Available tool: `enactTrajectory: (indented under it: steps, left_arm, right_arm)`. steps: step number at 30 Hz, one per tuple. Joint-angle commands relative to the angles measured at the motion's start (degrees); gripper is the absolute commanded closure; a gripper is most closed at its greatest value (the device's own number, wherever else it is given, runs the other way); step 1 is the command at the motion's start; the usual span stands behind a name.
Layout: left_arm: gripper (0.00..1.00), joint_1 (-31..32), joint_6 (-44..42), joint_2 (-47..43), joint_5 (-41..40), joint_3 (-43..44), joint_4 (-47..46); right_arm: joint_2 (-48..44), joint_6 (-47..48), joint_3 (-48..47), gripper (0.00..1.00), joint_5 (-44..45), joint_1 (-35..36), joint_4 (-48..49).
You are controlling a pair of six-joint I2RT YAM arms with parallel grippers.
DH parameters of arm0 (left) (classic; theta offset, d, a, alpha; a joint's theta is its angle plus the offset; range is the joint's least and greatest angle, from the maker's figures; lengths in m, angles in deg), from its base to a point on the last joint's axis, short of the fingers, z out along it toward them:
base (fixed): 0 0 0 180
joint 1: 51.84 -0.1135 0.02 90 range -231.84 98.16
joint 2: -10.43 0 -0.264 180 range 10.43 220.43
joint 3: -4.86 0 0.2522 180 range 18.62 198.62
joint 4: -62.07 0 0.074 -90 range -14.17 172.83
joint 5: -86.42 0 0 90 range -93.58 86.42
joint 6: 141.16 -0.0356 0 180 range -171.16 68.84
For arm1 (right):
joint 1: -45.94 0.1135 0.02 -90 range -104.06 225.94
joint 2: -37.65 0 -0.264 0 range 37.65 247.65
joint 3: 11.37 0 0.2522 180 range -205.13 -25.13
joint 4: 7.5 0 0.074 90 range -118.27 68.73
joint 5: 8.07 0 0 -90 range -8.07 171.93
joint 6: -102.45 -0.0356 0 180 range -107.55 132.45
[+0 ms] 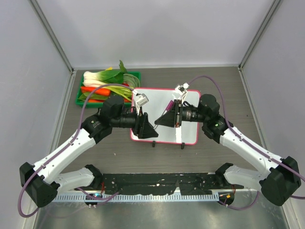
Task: Write a sentence on the whiteboard
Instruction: Move the whiteboard stand to the center of the board.
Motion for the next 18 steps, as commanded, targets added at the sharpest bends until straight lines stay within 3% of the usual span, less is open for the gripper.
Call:
enactTrajectory:
  steps: [1,7,13,18]
  left_arm:
    - [0.37,-0.4,0.3,-1.4,-6.1,2.1,0.5]
    - [0.28,-2.5,2.1,-4.8,-12.8,-0.4,0.0]
    - [0.30,-7.1,5.1,-4.6,-14.7,-4.0,1.4]
    - [0.32,-7.4,6.8,-2.3,-19.6,-5.7,4.8]
  right_arm:
    - [-3.5,4.1,-0.5,0.99,6.3,0.3,-4.6]
    - [-8.3,6.6,0.3,0.99,17.2,0.3,-10.2]
    - [-11.3,7.5,0.7,0.99,27.9,0.1,-17.0]
    - [-12.4,6.1,1.3,0.99,33.4,-0.3,-20.2]
